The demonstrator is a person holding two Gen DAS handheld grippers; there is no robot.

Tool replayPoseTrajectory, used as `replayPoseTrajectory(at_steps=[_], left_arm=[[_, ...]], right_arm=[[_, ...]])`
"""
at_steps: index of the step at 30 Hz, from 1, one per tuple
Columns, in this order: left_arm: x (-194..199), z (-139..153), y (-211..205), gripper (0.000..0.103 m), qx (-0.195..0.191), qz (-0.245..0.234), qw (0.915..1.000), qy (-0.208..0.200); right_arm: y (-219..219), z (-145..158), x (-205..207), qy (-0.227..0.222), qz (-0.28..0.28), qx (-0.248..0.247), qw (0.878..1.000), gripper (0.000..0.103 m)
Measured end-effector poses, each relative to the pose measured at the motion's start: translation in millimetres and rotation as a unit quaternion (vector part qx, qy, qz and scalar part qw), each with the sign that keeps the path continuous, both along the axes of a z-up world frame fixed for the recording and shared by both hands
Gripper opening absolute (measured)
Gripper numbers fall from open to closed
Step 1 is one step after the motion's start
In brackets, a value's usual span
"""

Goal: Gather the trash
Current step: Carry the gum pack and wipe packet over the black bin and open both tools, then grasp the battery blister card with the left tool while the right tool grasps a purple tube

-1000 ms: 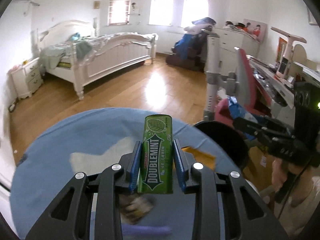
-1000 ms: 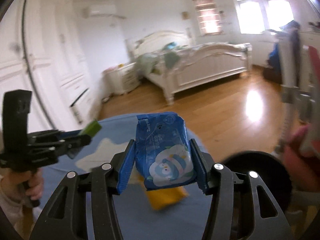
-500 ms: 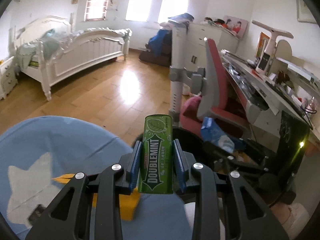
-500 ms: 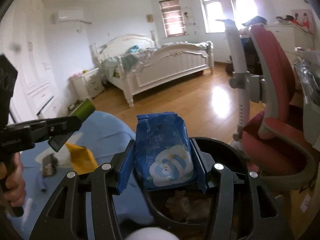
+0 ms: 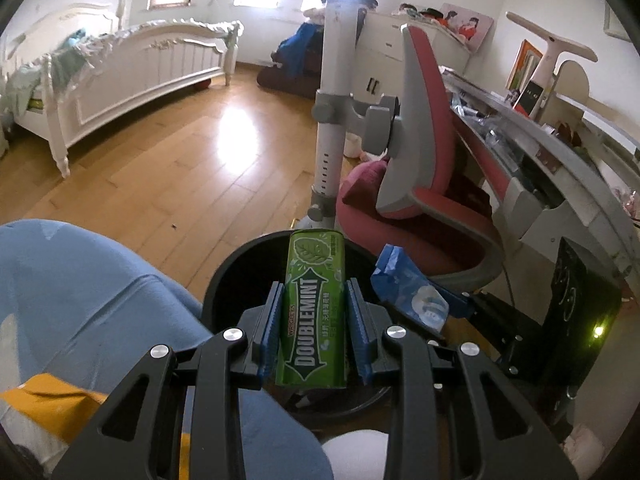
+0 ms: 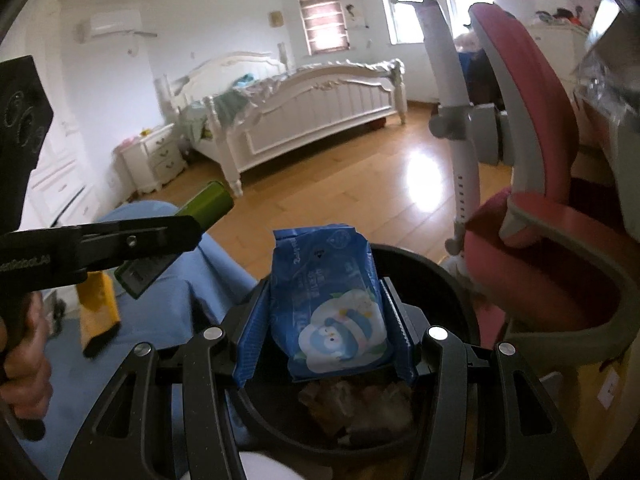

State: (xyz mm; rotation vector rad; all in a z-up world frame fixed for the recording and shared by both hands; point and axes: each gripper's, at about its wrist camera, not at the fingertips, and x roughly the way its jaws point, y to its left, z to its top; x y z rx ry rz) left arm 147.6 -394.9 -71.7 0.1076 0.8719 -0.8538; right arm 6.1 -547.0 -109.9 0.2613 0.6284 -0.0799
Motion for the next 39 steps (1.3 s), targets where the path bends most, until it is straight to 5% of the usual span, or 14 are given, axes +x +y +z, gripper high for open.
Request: replayPoseTrajectory(at_steps=[15,19,23,33,37,39], left_arm=[[14.4,-26.6,-27.3,0.032,0.02,-0.012,0.9994,0.025],[17.7,-25.9,-26.1,0.034,0.029,0.0,0.9992,0.026],[16.9,-16.2,-17.5,0.059,0.022,0.011,0.9996,0.017],[0.7,15.7,37.3,0.059,0.01,0.028,0.9995,-0.004],[-4.2,28.1,83.4,0.081,0.014,0.057,0.9981,-0.018],[-6.6,33.8,111.0,0.081,0.016,0.071,0.997,-0.026]], right_arm=[[-28.9,-25.2,18.3,0.025,-0.008,0.032,0.999,0.055],[-32.3,-25.1,18.4,0.025,-0.012,0.037,0.999,0.068],[-32.7,-22.4,17.6,0.025,-0.012,0.036,0.999,0.068],[-5.3,-3.0,12.9,0.018,0.013,0.033,0.999,0.068],[24.6,10.3,14.6,0.015,0.046,0.03,0.998,0.068],[40.8,17.4,14.6,0.013,0.065,0.028,0.997,0.069]])
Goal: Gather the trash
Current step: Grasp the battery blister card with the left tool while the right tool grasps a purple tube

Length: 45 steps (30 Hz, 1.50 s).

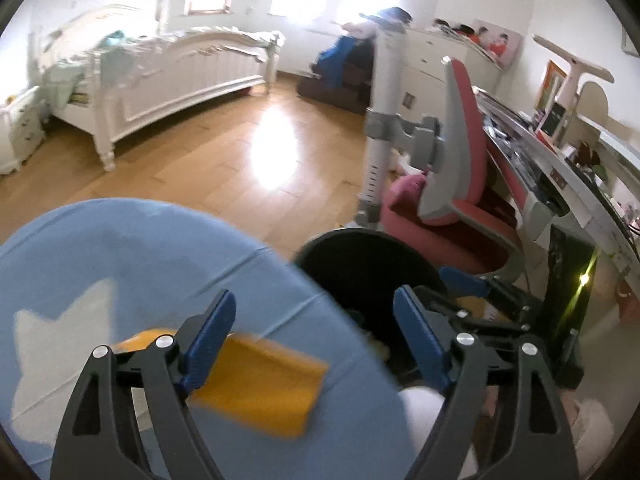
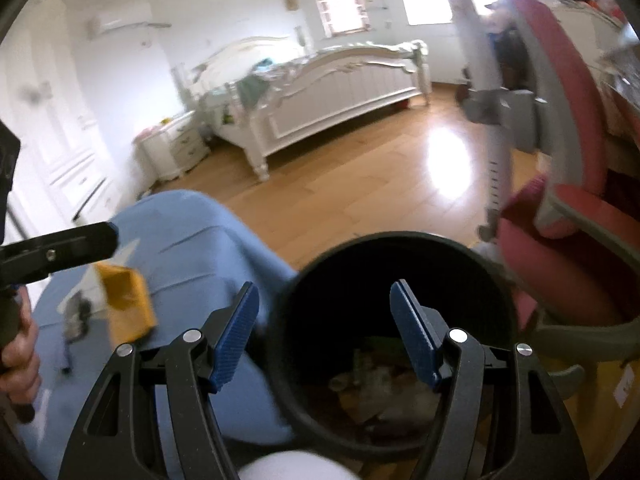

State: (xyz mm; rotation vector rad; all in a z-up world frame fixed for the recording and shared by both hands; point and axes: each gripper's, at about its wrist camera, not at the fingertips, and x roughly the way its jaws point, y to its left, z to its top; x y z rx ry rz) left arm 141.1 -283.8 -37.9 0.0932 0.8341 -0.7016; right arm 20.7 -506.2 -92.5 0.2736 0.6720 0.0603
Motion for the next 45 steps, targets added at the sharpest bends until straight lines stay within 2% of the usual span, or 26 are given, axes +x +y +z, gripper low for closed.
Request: replayPoseTrajectory(at_steps=[4,8,11,13,16,17,19,21,24,25,26,28,30,35,39,43,45], left_arm=[[-3.3,2.4,63.3,0.083,0.027,0.033,0.9991,-0.007],[-5.7,-12.6,108.2,0.086,0.095,0.052,0.9941,-0.008],[-9.1,-28.1,125.0,0.086,0.134,0.038,0.9902,-0.01],[-12.8,-35.7,129.1,0.086,0.155,0.017,0.9874,-0.03],[-15.2,-46.3,127.6,0.086,0.206,-0.012,0.9763,-0.064],[-15.2,-47.8,127.5,0.086,0.218,-0.02,0.973,-0.073],[-13.6,-45.8,135.1,0.086,0.213,-0.022,0.9739,-0.076],[-7.5,-38.3,146.6,0.086,0.18,-0.014,0.9812,-0.066],[1.4,-30.9,163.7,0.086,0.136,0.001,0.9896,-0.046],[4.7,-29.9,169.5,0.086,0.124,0.01,0.9915,-0.039],[6.8,-29.9,174.3,0.086,0.118,0.016,0.9923,-0.033],[7.0,-30.1,179.5,0.086,0.111,0.018,0.9933,-0.028],[3.6,-29.9,177.6,0.086,0.111,0.006,0.9932,-0.034],[-9.7,-40.3,157.6,0.086,0.148,-0.046,0.9865,-0.054],[-16.7,-53.1,134.4,0.086,0.179,-0.076,0.979,-0.062],[-20.0,-65.5,112.9,0.087,0.215,-0.086,0.9703,-0.069],[-23.6,-63.6,110.2,0.085,0.216,-0.084,0.9695,-0.082]], right_arm=[[43.3,15.0,0.7,-0.005,0.065,0.002,0.998,0.072],[95.2,24.7,0.4,-0.003,0.125,-0.01,0.992,0.075],[143.6,26.6,-0.2,0.014,0.191,-0.013,0.981,0.076],[176.9,24.2,-3.0,0.032,0.243,-0.023,0.969,0.076],[225.2,19.4,-10.6,0.05,0.307,-0.048,0.949,0.075],[237.8,19.0,-11.4,0.052,0.317,-0.061,0.945,0.071],[262.2,18.4,-11.6,0.055,0.334,-0.085,0.937,0.069],[279.6,17.9,-7.8,0.054,0.346,-0.095,0.932,0.067],[302.0,9.3,5.1,0.085,0.355,-0.122,0.923,0.053],[302.8,9.7,5.2,0.083,0.354,-0.13,0.923,0.045],[301.5,11.5,5.3,0.084,0.357,-0.13,0.921,0.023],[297.8,12.9,6.2,0.09,0.352,-0.119,0.924,0.016],[288.7,15.4,4.0,0.094,0.351,-0.1,0.926,0.014],[238.4,17.8,-17.3,0.099,0.298,-0.045,0.948,0.014],[190.1,27.5,-29.8,0.082,0.241,-0.002,0.967,0.014],[155.6,28.6,-35.9,0.072,0.198,0.022,0.977,0.014],[146.0,27.5,-37.9,0.072,0.187,0.029,0.979,0.014]])
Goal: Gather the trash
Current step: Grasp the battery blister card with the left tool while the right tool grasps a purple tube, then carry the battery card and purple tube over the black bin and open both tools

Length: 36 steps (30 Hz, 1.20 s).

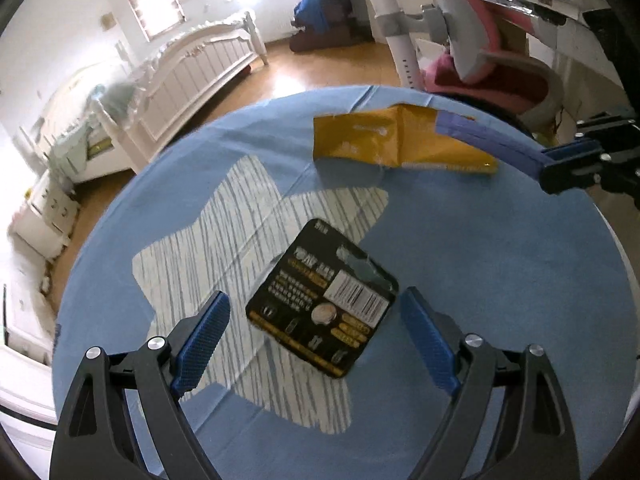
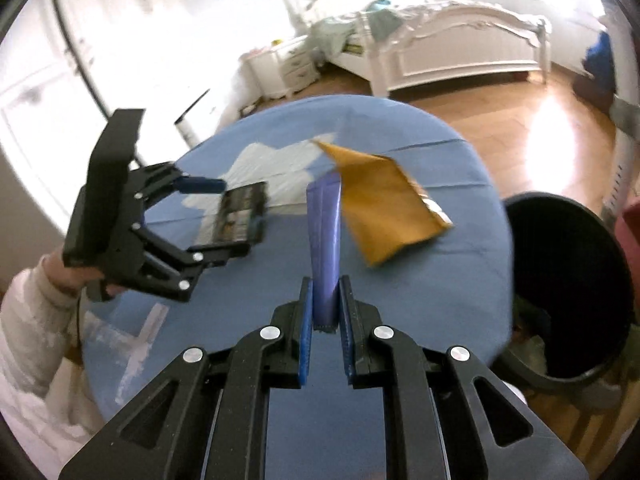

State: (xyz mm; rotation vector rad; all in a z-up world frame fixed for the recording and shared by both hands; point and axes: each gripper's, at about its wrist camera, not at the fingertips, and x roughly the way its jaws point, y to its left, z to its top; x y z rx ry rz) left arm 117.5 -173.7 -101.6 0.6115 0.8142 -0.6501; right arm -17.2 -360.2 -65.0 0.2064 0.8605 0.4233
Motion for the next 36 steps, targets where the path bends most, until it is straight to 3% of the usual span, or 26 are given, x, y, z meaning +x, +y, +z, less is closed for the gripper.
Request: replayPoseTrajectory(at_steps=[6,9,11,12,14,16,18,20,21,24,26,27,29,31,33,36], left_arm=[[-27.8,-3.3,1.0,0.069,0.006,0.004,0.9983,-0.059],[-29.9,-0.5,8.3,0.038,0.002,0.032,0.9963,-0.08],[-19.8,5.0,20.3,0.015,-0.024,0.063,0.9959,-0.061],[-13.1,6.4,28.5,0.013,-0.046,0.074,0.9957,-0.033],[-9.1,8.7,34.9,0.014,-0.066,0.074,0.995,-0.009],[-10.0,9.8,35.8,0.016,-0.06,0.073,0.9954,-0.009],[-9.7,9.2,33.2,0.029,-0.059,0.062,0.9963,0.004],[-11.4,9.3,27.7,0.088,-0.057,0.047,0.9972,0.007],[-14.1,9.8,24.8,0.095,-0.057,0.039,0.9976,-0.003],[-16.8,7.3,13.6,0.093,-0.06,0.007,0.998,0.016],[-17.7,-0.4,2.7,0.078,-0.035,-0.003,0.9992,0.02],[-20.7,-2.6,-1.8,0.076,-0.026,-0.009,0.9996,0.009],[-23.6,-1.4,-5.2,0.054,-0.041,-0.023,0.9983,0.036],[-28.8,-1.1,-8.6,0.047,-0.042,-0.032,0.9977,0.042],[-31.4,-1.2,-9.9,0.046,-0.038,-0.035,0.9979,0.038],[-21.8,-2.9,-6.1,0.064,-0.043,-0.019,0.9979,0.044]], right_arm=[[-14.4,-3.1,1.3,-0.005,-0.007,0.025,1.0,0.014],[-14.9,-3.1,3.1,-0.011,-0.007,0.037,0.999,0.014],[-15.5,-3.8,3.8,-0.013,-0.007,0.042,0.999,0.014],[-17.2,-4.4,3.6,-0.013,-0.006,0.045,0.999,0.014],[-19.2,-6.5,4.3,-0.013,-0.006,0.049,0.999,0.014],[-20.7,-8.2,2.8,-0.013,-0.005,0.053,0.998,0.014],[-22.9,-9.7,1.8,-0.012,-0.004,0.054,0.998,0.014],[-24.2,-10.3,0.7,-0.011,-0.003,0.055,0.998,0.014],[-24.0,-10.4,0.3,-0.012,-0.003,0.055,0.998,0.014],[-24.9,-11.1,-0.5,-0.012,-0.005,0.055,0.998,0.014],[-25.9,-12.0,-0.6,-0.012,-0.006,0.056,0.998,0.014],[-26.1,-12.6,-0.6,-0.011,-0.007,0.056,0.998,0.014],[-25.6,-13.2,-0.3,-0.011,-0.008,0.058,0.998,0.014],[-24.2,-13.5,0.0,-0.011,-0.007,0.06,0.998,0.014],[-23.7,-13.7,0.7,-0.01,-0.006,0.063,0.998,0.014],[-21.2,-14.1,1.4,-0.009,-0.002,0.064,0.998,0.014]])
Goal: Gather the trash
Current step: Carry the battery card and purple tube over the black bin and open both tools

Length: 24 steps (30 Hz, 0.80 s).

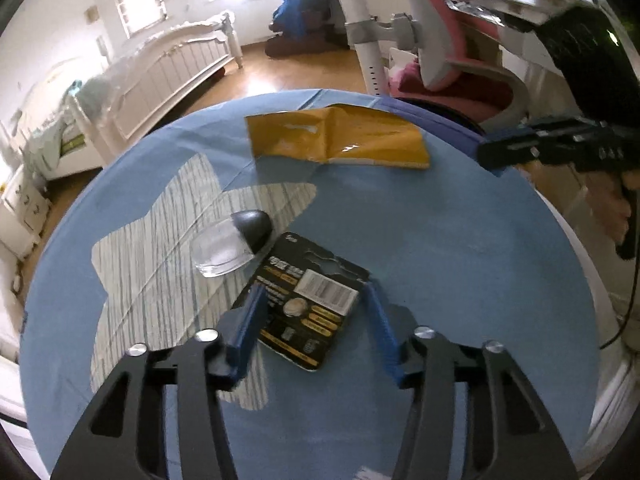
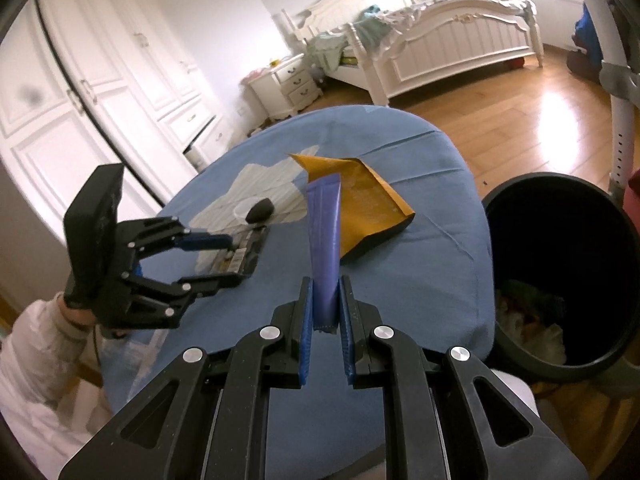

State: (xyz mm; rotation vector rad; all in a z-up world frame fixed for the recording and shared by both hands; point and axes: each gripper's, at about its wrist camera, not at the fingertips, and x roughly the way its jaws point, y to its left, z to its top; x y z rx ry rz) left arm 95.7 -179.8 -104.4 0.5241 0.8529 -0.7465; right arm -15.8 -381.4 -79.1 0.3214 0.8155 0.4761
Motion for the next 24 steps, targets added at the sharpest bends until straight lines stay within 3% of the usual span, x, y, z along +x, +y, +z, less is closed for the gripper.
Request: replayPoseTrajectory(at_steps=[1,2,5,7,10,18,24], left_arm=[[2.0,-0.7,1.7,0.083,0.006,0.01,0.9999,-0.007],[5.7,-2.5,3.7,0.094,0.015,0.024,0.9995,-0.016],[17.8,-5.7,13.0,0.094,-0.018,0.021,0.9986,0.044],[17.8,-7.0,12.8,0.092,-0.02,0.007,0.999,0.04],[13.0,-4.3,8.9,0.068,-0.022,-0.016,0.9989,0.038],[0.1,-3.7,4.7,0.066,-0.032,-0.007,0.9993,0.018],[-10.9,29.4,-7.4,0.067,-0.094,0.001,0.9955,0.004]], right_arm=[[0.9,0.4,-0.5,-0.001,0.002,0.0,1.0,0.014],[1.8,0.7,-1.1,-0.001,0.004,-0.001,1.0,0.014],[2.2,0.0,-2.5,0.0,0.006,-0.002,1.0,0.014],[0.8,-0.7,-2.2,0.003,0.004,0.0,1.0,0.014],[1.8,0.0,-2.0,0.002,0.003,0.004,1.0,0.014],[0.0,2.3,-3.5,-0.004,0.003,0.005,1.0,0.014],[-18.8,10.3,-8.0,-0.026,-0.02,0.01,0.999,0.014]])
